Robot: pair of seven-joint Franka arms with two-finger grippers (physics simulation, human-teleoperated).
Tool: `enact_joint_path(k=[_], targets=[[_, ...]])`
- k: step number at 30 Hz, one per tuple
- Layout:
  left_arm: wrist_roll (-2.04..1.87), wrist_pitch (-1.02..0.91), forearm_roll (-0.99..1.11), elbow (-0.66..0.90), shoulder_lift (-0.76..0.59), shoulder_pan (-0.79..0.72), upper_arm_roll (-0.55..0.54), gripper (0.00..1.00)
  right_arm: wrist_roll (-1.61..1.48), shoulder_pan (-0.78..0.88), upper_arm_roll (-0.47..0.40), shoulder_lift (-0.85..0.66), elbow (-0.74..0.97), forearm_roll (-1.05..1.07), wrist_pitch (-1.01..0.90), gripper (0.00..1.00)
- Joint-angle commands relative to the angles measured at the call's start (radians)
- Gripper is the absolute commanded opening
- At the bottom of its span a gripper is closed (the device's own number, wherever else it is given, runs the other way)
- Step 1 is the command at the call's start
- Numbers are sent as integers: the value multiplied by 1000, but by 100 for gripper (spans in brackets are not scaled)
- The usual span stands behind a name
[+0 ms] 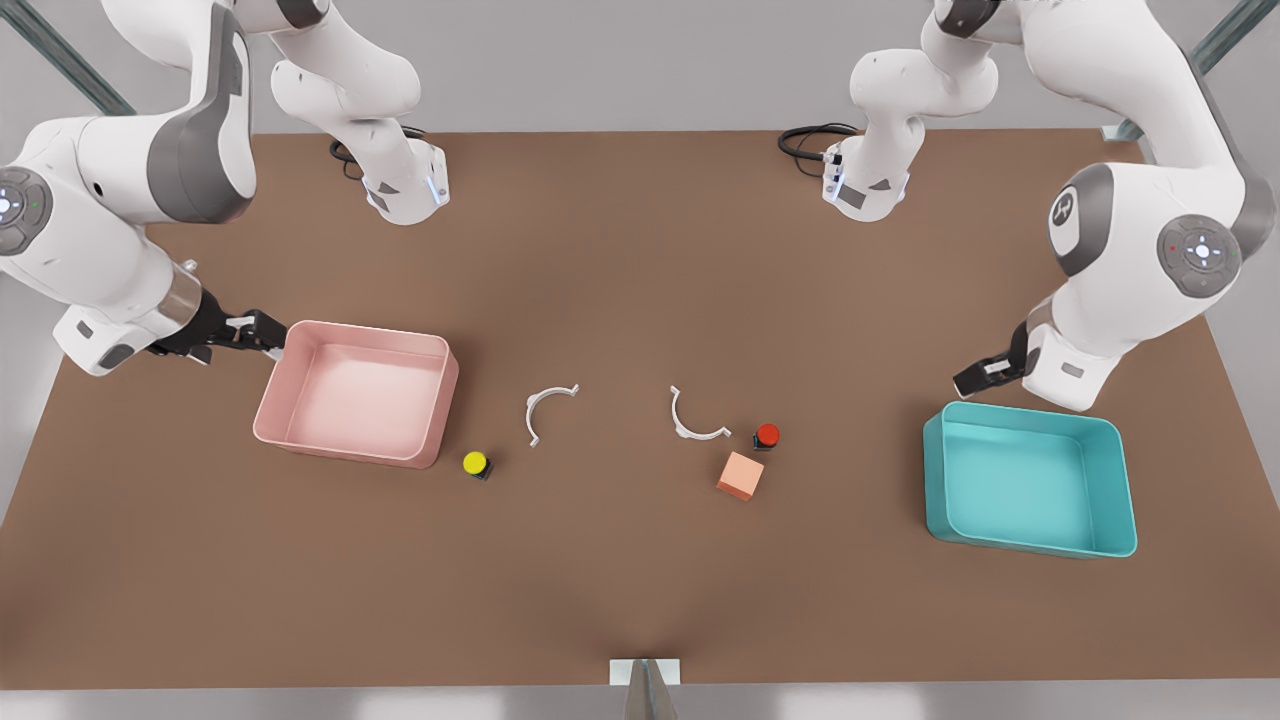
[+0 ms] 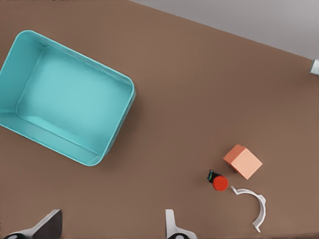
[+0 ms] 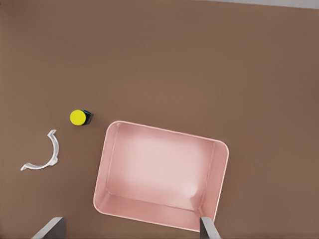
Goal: Place the red button in the blue storage box with the left arm, and place the yellow button in the pink storage box with the right arm
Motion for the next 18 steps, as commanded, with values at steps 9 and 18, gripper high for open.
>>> enact_joint_path(k=[9, 18], targets=[[622, 500, -6, -148, 267, -360, -11, 100, 22, 91, 38, 179, 36, 2, 172, 100], [671, 844, -8, -406, 296, -358, -11, 100, 68, 142, 172, 401, -35, 5, 591, 100]])
